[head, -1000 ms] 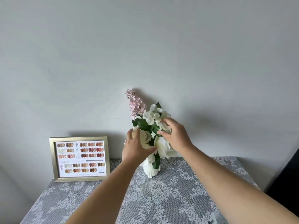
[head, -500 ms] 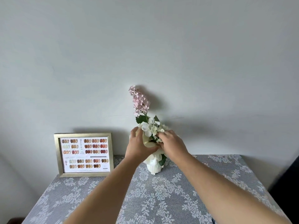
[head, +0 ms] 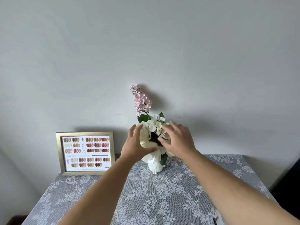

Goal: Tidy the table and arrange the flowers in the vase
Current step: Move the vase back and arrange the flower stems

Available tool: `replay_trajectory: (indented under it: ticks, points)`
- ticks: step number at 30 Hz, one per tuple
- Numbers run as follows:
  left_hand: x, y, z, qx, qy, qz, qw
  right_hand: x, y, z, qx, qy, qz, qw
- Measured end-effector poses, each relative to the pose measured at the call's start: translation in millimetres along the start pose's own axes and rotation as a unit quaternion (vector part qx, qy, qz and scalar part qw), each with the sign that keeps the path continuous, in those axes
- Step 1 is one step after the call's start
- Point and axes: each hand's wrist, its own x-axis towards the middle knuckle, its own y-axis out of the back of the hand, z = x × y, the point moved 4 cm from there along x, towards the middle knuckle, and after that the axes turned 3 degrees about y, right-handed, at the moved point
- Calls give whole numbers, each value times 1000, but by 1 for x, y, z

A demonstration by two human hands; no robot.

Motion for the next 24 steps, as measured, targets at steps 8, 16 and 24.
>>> replay_trajectory:
  ticks: [8, 16, 24]
  points:
    - [-1, 15, -16, 47, 7, 8, 999, 22, 9, 26, 230, -89, 17, 969]
    - [-3, 1, -20, -46, -11, -41, 998, 18, -6, -3, 186, 7, -84, 979]
    - [-6, -3, -16, -70, -8, -30, 997, 6, -32, -9, 135, -31, -106, 985]
